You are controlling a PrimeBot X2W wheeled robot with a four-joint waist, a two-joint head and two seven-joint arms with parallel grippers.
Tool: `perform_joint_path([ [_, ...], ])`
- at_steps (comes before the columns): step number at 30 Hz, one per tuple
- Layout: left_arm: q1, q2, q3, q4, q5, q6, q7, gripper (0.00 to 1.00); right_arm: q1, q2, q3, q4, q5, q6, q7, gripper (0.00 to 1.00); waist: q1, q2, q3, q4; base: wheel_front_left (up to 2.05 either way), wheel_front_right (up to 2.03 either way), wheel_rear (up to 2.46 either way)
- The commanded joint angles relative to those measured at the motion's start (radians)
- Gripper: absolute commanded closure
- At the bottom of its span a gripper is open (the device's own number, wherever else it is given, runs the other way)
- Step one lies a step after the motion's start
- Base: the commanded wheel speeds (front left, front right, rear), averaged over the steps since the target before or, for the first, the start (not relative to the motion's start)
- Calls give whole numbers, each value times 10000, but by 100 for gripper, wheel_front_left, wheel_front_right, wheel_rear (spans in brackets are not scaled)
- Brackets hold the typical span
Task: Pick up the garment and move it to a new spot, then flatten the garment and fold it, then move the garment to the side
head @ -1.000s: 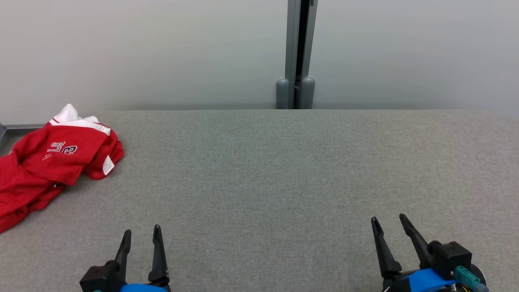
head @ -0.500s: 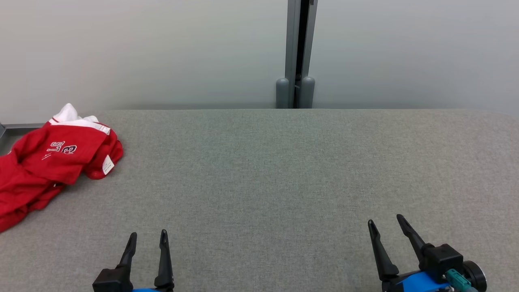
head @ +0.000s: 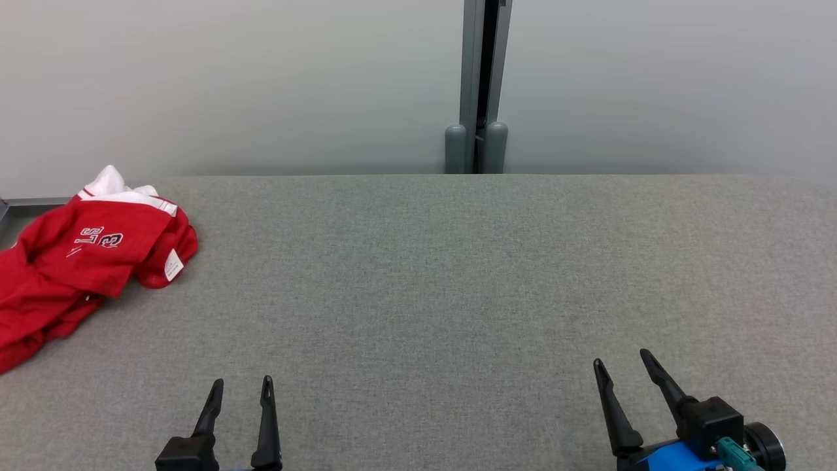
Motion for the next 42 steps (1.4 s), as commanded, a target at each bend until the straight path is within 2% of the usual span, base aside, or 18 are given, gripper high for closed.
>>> perform_joint_path([
  [1, 10, 21, 53, 30, 3, -8, -52, 0, 2, -59, -9, 26, 10, 4, -54, 0, 0, 0, 1, 7, 0, 0, 0],
  [14, -39, 34, 49, 106, 49, -34, -52, 0, -7, -59, 11, 69, 77, 3, -54, 0, 0, 0, 3, 45, 0, 0, 0],
  [18, -124, 39, -2, 102, 85, -28, -52, 0, 47, -58, -116, 53, 70, 3, -53, 0, 0, 0, 38, 261, 0, 0, 0],
  [23, -207, 70, 10, 60, 117, 14, -51, 0, 45, -55, -157, 62, 49, 3, -51, 0, 0, 0, 33, 921, 0, 0, 0],
  [34, -132, 220, 166, -15, 52, 93, -52, 0, 73, -52, -46, 129, 207, 3, -50, 0, 0, 0, -83, 2828, 0, 0, 0],
  [42, -78, 252, 184, -69, -32, 107, -51, 0, 15, -55, 9, 162, 224, 3, -50, 0, 0, 0, -63, 3647, 0, 0, 0],
])
